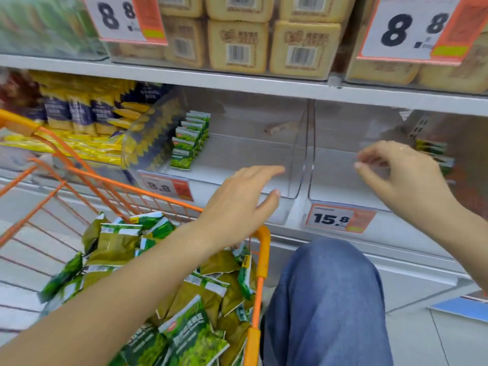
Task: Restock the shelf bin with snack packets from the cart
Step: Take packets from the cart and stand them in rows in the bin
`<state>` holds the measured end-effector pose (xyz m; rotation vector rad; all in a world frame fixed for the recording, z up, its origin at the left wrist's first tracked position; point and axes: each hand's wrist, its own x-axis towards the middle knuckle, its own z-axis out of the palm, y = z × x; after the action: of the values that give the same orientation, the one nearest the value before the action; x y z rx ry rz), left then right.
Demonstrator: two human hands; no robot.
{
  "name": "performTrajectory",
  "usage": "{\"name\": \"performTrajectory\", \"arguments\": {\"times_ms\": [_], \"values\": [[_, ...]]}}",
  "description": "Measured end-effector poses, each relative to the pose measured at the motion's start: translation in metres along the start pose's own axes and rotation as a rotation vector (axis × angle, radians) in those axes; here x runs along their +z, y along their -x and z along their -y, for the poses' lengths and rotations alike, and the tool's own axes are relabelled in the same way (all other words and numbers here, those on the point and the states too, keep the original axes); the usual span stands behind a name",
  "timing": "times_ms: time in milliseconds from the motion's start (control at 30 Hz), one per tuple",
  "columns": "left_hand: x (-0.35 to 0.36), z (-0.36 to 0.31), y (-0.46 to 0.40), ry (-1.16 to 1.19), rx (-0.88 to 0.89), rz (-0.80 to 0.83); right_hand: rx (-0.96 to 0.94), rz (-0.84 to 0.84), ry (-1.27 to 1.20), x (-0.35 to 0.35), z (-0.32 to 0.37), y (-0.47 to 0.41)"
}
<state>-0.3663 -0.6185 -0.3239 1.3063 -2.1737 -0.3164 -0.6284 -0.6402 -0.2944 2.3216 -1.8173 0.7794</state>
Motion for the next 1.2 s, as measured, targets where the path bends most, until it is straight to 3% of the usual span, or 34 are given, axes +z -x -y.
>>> {"name": "performTrajectory", "arguments": {"times_ms": [67, 133, 200, 333, 433, 567, 667, 833, 933, 1033, 1200], "values": [[-0.021, 0.018, 0.026, 0.051, -0.08, 0.01, -0.071, 0.078, -0.264, 0.002, 0.046, 0.018], [-0.032, 0.033, 0.048, 0.122, -0.189, 0.13, -0.108, 0.2, -0.457, 0.014, 0.078, 0.032], [-0.034, 0.041, 0.067, 0.179, -0.214, 0.282, -0.18, 0.29, -0.496, 0.036, 0.097, 0.043], [-0.023, 0.033, 0.085, 0.033, 0.004, 0.391, -0.276, 0.316, -0.427, 0.069, 0.117, 0.058], [-0.017, 0.016, 0.083, -0.086, 0.051, 0.457, -0.169, 0.283, -0.488, 0.073, 0.122, 0.059], [-0.009, 0.014, 0.086, -0.259, 0.058, 0.675, -0.048, 0.281, -0.601, 0.07, 0.125, 0.059], [-0.009, 0.023, 0.088, -0.217, 0.06, 0.579, 0.019, 0.303, -0.686, 0.069, 0.127, 0.061], [-0.039, 0.036, 0.076, 0.278, -0.217, 0.225, 0.13, 0.276, -0.96, 0.061, 0.138, 0.062], [-0.053, 0.027, 0.072, 0.584, -0.333, 0.19, 0.166, 0.336, -1.052, 0.059, 0.154, 0.061], [-0.052, 0.022, 0.073, 0.676, -0.377, 0.175, 0.205, 0.298, -1.117, 0.06, 0.162, 0.054], [-0.053, 0.014, 0.069, 0.937, -0.487, 0.103, 0.31, 0.294, -1.452, 0.053, 0.159, 0.05]]}}
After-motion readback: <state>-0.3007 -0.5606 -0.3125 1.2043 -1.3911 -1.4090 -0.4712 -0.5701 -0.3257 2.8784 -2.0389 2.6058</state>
